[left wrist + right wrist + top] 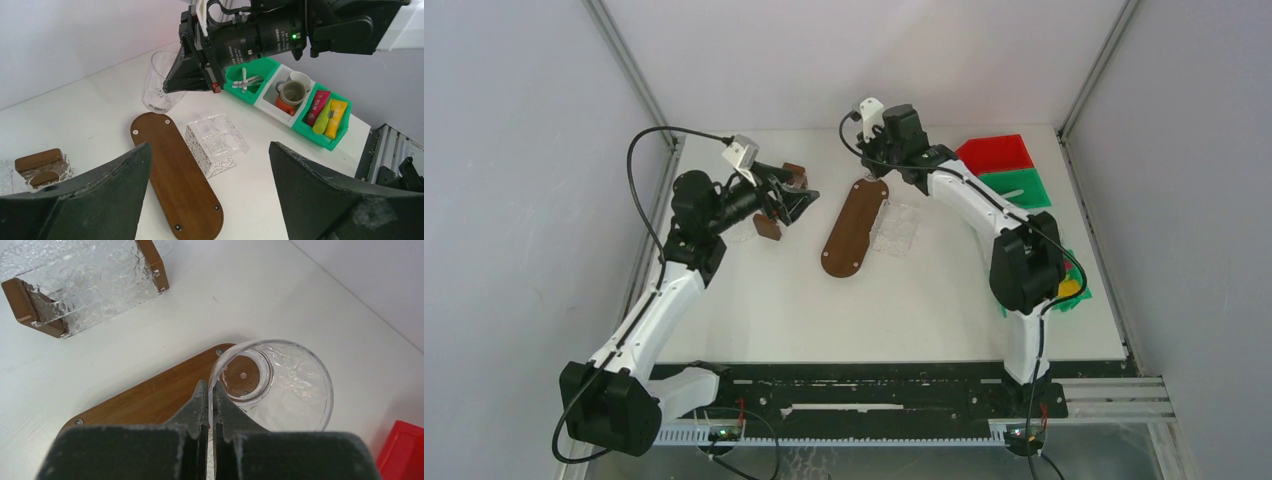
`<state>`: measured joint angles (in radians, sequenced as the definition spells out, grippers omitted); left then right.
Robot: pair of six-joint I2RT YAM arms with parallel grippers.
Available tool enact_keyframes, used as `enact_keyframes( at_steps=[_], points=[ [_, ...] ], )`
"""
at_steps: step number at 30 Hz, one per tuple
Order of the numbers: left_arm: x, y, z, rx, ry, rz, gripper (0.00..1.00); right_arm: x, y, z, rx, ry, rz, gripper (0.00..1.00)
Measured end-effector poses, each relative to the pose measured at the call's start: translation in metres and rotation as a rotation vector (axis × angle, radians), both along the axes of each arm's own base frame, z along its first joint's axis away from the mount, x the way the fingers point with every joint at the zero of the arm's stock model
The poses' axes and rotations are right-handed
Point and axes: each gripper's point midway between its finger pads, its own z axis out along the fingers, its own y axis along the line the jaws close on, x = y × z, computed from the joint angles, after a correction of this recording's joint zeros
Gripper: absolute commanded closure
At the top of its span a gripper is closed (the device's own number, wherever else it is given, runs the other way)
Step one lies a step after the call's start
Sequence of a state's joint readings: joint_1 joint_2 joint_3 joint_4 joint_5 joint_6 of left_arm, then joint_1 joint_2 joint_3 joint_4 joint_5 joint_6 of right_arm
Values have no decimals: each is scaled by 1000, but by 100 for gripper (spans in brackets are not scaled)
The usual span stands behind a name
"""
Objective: Prepare toiletry sets of a toothbrush and toothpaste on the tray
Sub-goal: Place the cup on the tray.
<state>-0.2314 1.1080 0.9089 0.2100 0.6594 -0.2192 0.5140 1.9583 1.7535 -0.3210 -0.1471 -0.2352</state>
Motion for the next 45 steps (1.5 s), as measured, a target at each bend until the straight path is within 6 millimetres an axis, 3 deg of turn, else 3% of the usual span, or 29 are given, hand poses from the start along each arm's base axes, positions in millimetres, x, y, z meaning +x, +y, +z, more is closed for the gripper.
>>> enact_keyframes(
  at_steps=[10,16,26,36,41,45],
  points=[
    [6,5,-5,-33,20,3,10,12,14,-48,-40,122,34,100],
    [5,4,-1,-49,14,-5,11,13,16,-64,-64,168,37,99],
    [3,2,5,-62,-7,-22,11,3,11,-75,-109,217,33,97],
    [3,2,6,-69,-6,-23,11,6,13,-79,-131,221,33,91],
    [3,2,5,-74,-4,-22,11,5,15,-86,-144,231,39,82],
    [3,3,2,-73,-1,-22,11,4,15,-87,-150,234,45,65]
  ],
)
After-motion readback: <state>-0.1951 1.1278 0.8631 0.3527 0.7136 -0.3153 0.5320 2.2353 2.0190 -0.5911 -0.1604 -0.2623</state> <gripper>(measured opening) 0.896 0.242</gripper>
